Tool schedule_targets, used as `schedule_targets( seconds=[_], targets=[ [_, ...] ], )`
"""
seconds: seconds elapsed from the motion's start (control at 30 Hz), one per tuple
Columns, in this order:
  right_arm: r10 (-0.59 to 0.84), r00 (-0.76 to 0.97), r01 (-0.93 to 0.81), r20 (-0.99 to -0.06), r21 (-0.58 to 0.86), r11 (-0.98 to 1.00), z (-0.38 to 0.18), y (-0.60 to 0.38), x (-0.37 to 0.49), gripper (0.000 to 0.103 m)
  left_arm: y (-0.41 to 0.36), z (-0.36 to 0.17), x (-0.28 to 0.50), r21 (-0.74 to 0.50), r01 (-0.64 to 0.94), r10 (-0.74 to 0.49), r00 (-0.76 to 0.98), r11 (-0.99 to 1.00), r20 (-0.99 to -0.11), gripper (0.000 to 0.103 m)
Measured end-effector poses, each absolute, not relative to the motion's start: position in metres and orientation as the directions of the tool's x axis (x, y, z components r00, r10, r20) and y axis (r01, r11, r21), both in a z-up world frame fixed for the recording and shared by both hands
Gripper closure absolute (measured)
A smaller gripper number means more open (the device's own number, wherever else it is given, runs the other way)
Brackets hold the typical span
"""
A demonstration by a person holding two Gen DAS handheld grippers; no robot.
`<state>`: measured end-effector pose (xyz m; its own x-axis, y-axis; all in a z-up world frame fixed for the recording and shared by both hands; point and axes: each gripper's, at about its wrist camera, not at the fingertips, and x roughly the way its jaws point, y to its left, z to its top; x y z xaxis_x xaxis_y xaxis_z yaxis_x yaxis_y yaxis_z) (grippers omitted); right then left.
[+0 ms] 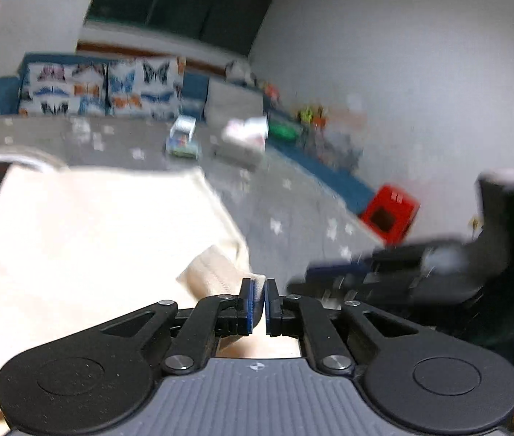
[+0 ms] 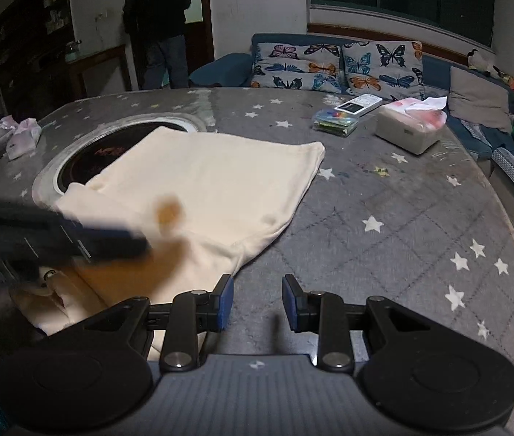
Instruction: Fold clothes
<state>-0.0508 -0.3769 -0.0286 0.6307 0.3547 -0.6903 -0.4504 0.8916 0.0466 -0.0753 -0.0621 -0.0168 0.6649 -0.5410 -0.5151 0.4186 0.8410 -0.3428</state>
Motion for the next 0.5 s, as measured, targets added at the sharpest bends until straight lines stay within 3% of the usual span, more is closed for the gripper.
schedule_targets(
  seconds=[0.1, 0.27, 0.5],
  targets=[
    [0.370, 0.640, -0.458, -0.674, 0.053, 0.888, -0.023, -0.376, -0.052, 0.074, -0.060, -0.023, -0.082, -0.340, 0.429, -0.547, 0.641, 0.837, -0.538, 0.093],
    [0.416, 0.628, -0.486, -0.658, 0.086, 0.870, -0.017, -0.368, -0.047, 0.074, -0.035, -0.013, -0.091, -0.324, 0.429, -0.537, 0.658, 0.843, -0.527, 0.076],
    [0.451, 0.598, -0.550, -0.663, 0.070, 0.832, -0.025, -0.338, -0.043, 0.074, 0.015, -0.011, -0.083, -0.277, 0.311, -0.415, 0.725, 0.909, -0.550, 0.075]
  ],
)
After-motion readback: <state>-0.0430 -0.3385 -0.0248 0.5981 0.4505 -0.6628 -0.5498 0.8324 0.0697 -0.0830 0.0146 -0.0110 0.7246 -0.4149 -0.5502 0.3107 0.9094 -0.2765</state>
